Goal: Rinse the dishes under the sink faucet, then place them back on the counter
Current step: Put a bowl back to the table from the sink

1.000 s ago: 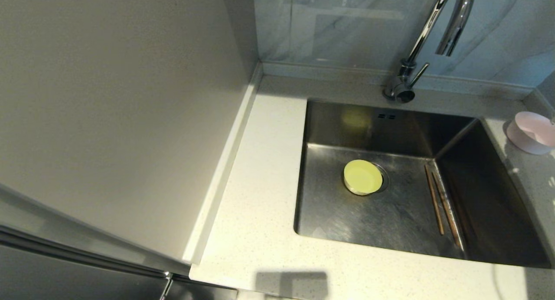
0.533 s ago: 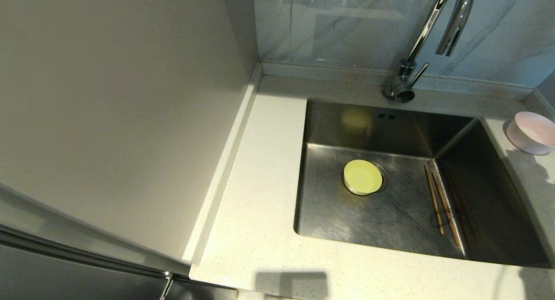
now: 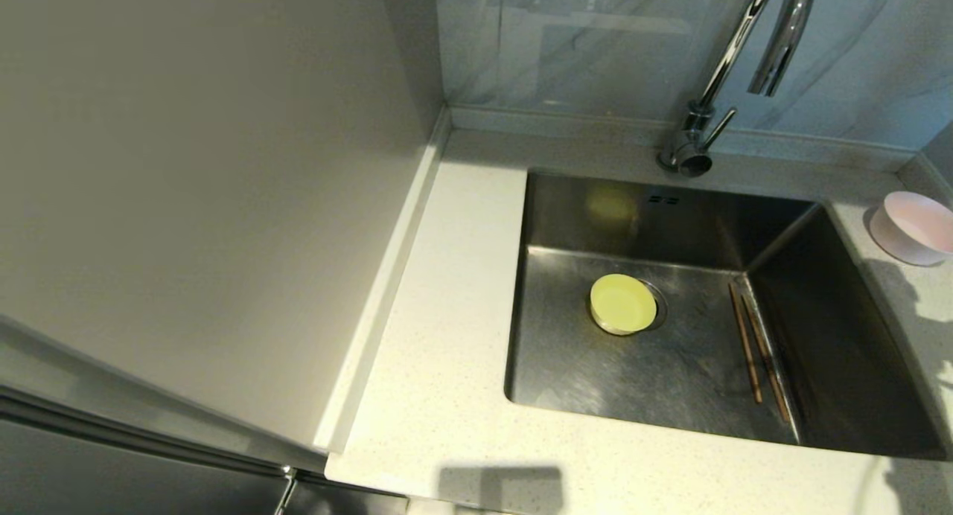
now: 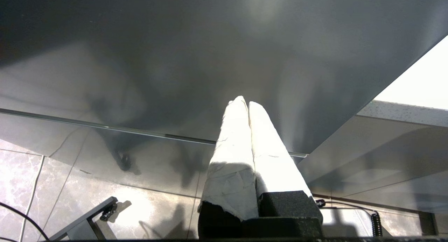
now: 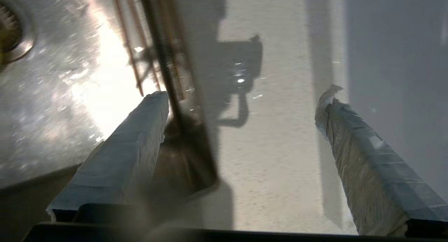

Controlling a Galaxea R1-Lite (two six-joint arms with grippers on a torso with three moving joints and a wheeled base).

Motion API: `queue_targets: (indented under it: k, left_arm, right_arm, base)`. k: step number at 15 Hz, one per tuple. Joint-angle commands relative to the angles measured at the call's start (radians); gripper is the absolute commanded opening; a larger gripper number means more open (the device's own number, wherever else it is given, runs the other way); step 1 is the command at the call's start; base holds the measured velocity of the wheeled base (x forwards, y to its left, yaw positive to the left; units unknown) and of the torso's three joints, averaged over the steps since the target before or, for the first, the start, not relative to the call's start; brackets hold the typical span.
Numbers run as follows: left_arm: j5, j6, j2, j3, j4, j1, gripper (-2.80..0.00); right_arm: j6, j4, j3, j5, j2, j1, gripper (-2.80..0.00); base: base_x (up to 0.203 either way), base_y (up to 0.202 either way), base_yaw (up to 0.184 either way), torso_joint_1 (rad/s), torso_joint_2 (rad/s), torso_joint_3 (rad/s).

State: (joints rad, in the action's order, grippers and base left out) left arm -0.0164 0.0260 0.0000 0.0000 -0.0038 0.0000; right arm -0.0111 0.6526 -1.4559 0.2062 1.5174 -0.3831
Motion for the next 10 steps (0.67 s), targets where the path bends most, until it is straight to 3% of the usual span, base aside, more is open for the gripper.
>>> queue_targets:
  k: [1,5,10]
  left_arm:
    - [0.0,0.0,-0.003,0.0,-0.001,0.0,-2.8]
    - [0.0,0.0,-0.003,0.0,-0.001,0.0,-2.8]
    - [0.0,0.0,-0.003,0.0,-0.001,0.0,-2.8]
  right_arm:
    - [0.013,0.005,0.016,-0.002,-0.001,0.097,0.0]
    - [0.087,-0.072,0.048,-0.008,0.077,0.281,0.0]
    - [0.141,-0.25,0.06,-0.007,0.289,0.371,0.0]
  base:
    - [0.0,0.0,0.0,0.0,0.0,0.0]
    - [0.0,0.0,0.0,0.0,0.0,0.0]
    - [0.0,0.0,0.0,0.0,0.0,0.0]
